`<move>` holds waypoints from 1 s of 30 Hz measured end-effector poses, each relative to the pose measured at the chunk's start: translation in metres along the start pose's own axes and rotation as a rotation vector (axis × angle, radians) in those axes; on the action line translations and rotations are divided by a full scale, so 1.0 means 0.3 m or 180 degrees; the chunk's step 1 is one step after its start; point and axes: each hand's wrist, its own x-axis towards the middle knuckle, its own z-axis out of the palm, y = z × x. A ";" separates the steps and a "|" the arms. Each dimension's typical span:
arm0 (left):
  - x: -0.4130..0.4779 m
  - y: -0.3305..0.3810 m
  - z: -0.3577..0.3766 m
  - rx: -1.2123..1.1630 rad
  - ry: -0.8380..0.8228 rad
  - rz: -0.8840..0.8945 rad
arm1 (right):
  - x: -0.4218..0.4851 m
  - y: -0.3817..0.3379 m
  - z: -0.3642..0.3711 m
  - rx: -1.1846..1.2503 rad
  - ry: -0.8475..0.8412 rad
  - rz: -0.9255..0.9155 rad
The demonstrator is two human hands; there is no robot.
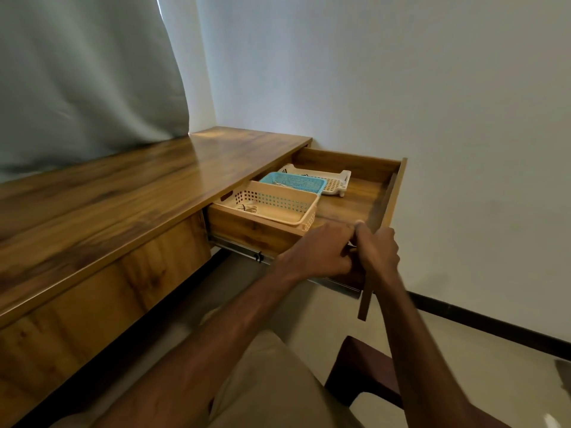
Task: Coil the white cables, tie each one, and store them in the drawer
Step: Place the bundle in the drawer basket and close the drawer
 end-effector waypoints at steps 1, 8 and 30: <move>-0.002 -0.020 -0.007 -0.0070 0.0031 -0.0026 | -0.007 -0.014 0.024 0.0088 -0.0075 0.0028; -0.066 -0.160 -0.099 0.0576 0.0390 -0.0432 | -0.020 -0.141 0.244 0.1153 -0.1162 0.0504; -0.173 -0.726 -0.411 0.2259 0.0428 -0.2768 | -0.086 -0.359 0.863 0.1806 -0.2605 0.0012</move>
